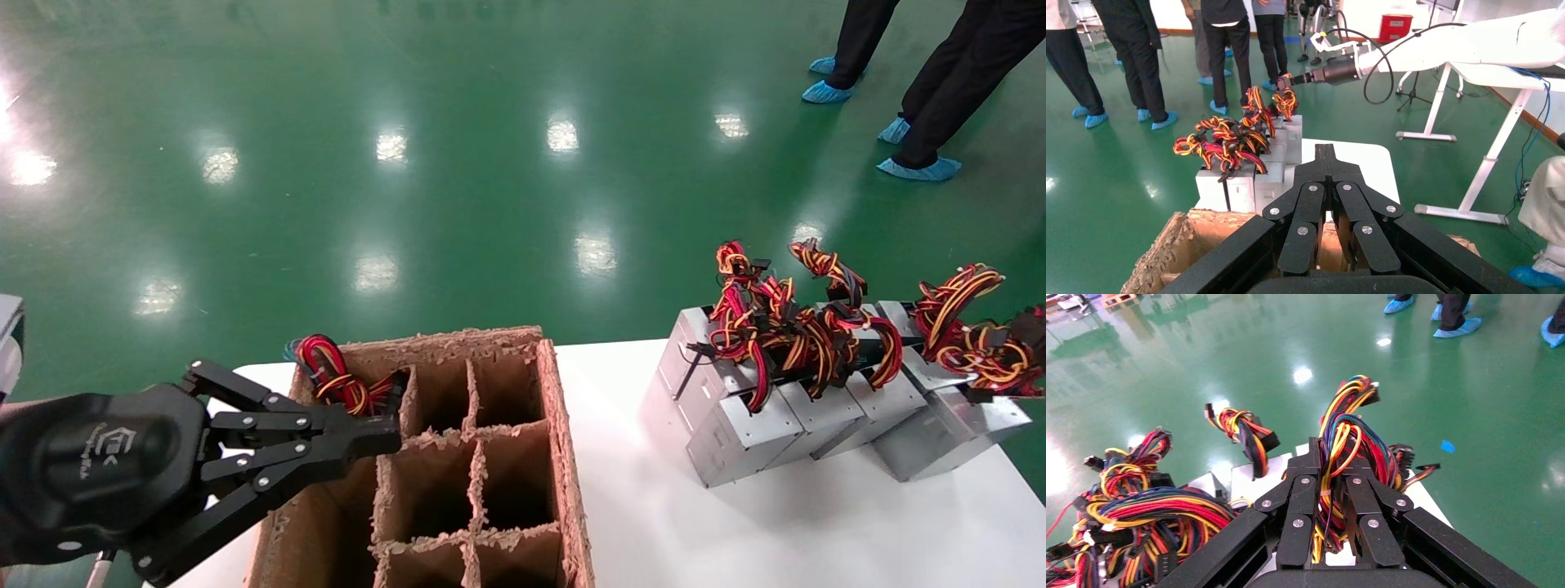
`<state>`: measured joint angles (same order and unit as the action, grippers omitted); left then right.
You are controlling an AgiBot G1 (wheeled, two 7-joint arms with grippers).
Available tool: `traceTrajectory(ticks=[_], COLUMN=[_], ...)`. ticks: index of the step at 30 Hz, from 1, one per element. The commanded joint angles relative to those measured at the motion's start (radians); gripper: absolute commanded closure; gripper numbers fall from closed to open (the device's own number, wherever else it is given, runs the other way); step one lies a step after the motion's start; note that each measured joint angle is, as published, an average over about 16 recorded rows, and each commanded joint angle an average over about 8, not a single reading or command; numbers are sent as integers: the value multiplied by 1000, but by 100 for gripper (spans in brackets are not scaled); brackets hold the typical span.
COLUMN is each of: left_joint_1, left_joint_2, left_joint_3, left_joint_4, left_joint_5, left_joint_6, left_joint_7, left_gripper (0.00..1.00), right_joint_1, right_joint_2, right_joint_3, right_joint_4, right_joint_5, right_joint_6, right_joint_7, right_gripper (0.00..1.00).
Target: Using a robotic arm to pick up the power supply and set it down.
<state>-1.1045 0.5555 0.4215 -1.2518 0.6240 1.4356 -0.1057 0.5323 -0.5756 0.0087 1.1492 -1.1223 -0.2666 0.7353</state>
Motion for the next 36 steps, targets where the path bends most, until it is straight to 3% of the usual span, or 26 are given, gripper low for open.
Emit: traceTrajectory(ticks=[1, 5, 7, 13, 15, 36], left_joint_1=[0, 0, 0, 0, 0, 0], left_joint_2=[0, 0, 0, 0, 0, 0], left_joint_3=[0, 0, 0, 0, 0, 0], left_joint_4=[0, 0, 0, 0, 0, 0], left_joint_5=[0, 0, 0, 0, 0, 0], left_joint_6=[0, 0, 0, 0, 0, 0], left_joint_7=[0, 0, 0, 0, 0, 0], left_gripper=[100, 100, 100, 100, 100, 100], right_joint_1=[6, 4, 1, -7, -10, -72], right_joint_2=[-1, 2, 4, 14, 19, 79], right_joint_3=[-7, -16, -20, -32, -34, -26], right_joint_4=[4, 8, 8, 15, 20, 105], right_joint_5=[-2, -4, -5, -7, -7, 5], right_joint_6=[1, 5, 6, 12, 15, 75], right_joint_7=[5, 16, 21, 39, 47, 112], right_gripper=[100, 100, 92, 17, 0, 0])
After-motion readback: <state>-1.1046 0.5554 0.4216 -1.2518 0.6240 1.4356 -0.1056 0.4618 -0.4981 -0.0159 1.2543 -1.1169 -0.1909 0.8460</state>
